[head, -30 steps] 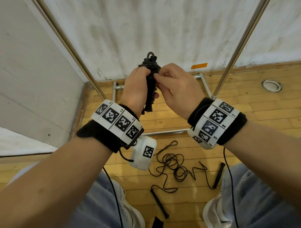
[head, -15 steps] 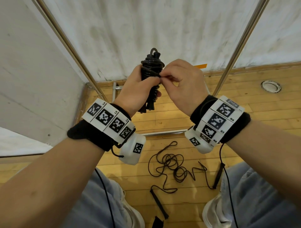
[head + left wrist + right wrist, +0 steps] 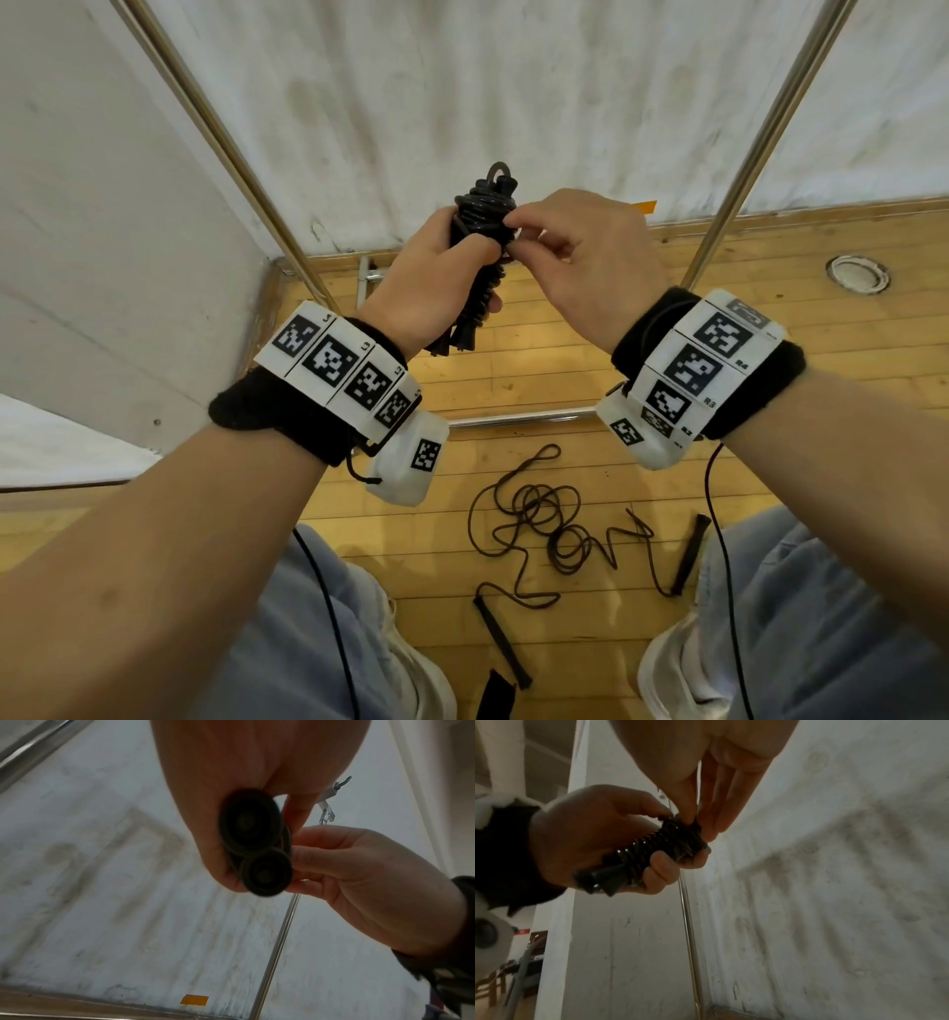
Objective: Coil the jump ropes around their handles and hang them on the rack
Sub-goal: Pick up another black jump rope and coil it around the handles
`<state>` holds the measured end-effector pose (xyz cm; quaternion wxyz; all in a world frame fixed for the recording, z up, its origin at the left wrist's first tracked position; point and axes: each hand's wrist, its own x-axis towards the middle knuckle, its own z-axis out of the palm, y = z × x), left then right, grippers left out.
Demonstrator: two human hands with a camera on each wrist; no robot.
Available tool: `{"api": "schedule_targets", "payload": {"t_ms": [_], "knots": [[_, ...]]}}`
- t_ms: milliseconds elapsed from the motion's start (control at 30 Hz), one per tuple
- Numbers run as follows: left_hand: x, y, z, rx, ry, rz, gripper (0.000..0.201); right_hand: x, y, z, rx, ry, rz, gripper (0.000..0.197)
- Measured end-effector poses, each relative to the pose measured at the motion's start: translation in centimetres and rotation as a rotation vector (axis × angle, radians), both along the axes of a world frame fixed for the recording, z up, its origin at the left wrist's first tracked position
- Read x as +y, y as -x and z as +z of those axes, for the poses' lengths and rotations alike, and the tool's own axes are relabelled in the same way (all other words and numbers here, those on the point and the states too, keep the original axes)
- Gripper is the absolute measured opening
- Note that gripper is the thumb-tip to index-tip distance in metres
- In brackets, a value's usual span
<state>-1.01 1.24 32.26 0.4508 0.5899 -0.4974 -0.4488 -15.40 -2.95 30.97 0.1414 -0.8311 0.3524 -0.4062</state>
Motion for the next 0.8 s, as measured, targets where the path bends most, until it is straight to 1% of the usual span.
{"api": "schedule_targets", "payload": {"t_ms": [100,200,300,367,533,667,800], "knots": [[0.1,0.0,-0.1,-0.060,-0.015,-0.014,0.020,-0.1,0.2,0.1,0.097,0.035,0.000,0.018],[0.0,0.1,-0.3,-0.150,-0.010,0.001,0.024,-0.1,0.2,0.4,0.201,-0.002,-0.008,0.016],[0.0,0.1,-0.4,-0.230,0.000,0.004,0.023,-0.2,0.2,0.6,0.307,-0.047,-0.013,0.014],[0.0,0.1,-0.5,-0.198,-0.012,0.008,0.021,-0.3,0.2,0.8,0.363,-0.064,0.004,0.014],[0.0,0.1,-0.4,-0.134,-0.046,-0.017,0.023,-0.7,0.2,1.4,0.399,-0.100,0.037,0.007],[0.1,0.3,-0.6,-0.082,-0.079,-0.042,0.023,-0.7,0.4,1.4,0.392,-0.116,0.057,0.005],[0.3,0.2,-0.5,-0.033,-0.091,-0.085,0.030,-0.8,0.6,1.5,0.364,-0.128,0.066,0.006]]}}
